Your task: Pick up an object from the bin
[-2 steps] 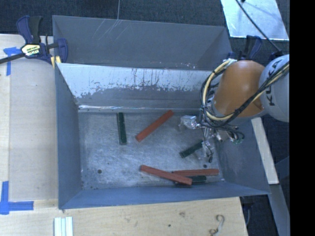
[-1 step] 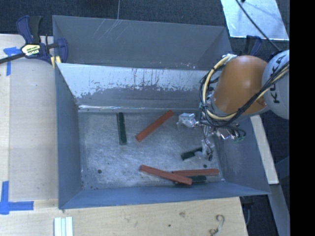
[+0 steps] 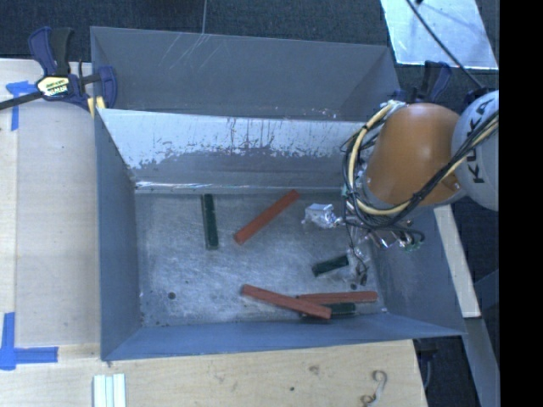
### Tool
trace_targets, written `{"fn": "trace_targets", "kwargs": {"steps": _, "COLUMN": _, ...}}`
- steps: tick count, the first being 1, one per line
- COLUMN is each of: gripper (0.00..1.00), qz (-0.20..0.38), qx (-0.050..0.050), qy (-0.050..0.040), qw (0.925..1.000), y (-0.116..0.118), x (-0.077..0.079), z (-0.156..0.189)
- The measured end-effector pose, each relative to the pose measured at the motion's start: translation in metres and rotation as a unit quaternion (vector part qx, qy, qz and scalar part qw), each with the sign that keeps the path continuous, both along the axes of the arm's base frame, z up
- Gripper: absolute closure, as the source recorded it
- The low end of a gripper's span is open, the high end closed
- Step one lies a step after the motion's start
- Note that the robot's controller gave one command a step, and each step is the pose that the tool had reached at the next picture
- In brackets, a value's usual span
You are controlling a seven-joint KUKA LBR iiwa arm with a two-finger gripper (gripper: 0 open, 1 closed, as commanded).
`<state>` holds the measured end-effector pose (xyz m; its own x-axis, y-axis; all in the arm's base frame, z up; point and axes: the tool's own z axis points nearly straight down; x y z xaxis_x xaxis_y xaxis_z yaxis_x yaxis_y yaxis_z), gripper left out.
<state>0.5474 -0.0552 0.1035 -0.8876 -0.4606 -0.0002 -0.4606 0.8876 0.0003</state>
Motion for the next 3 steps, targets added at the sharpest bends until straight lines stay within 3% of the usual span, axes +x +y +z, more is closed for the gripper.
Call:
{"fn": "trace_targets", "kwargs": {"steps": 1, "gripper": 0.00, "qz": -0.028, "qx": 0.000, "qy": -0.0014, "qw": 0.9996, "y": -0.0081, "x": -0.0093, "z": -0.0332}}
{"fn": "trace_targets", "kwargs": {"steps": 2, "gripper": 0.00, "qz": -0.028, "qx": 0.000, "qy": -0.0023, "qw": 0.9996, "y": -0.0079, "x": -0.0084, "z": -0.0330}}
{"fn": "trace_targets", "kwargs": {"steps": 3, "gripper": 1.00, "qz": -0.027, "qx": 0.000, "qy": -0.0031, "qw": 0.9996, "y": -0.0078, "x": -0.0078, "z": -0.0320}}
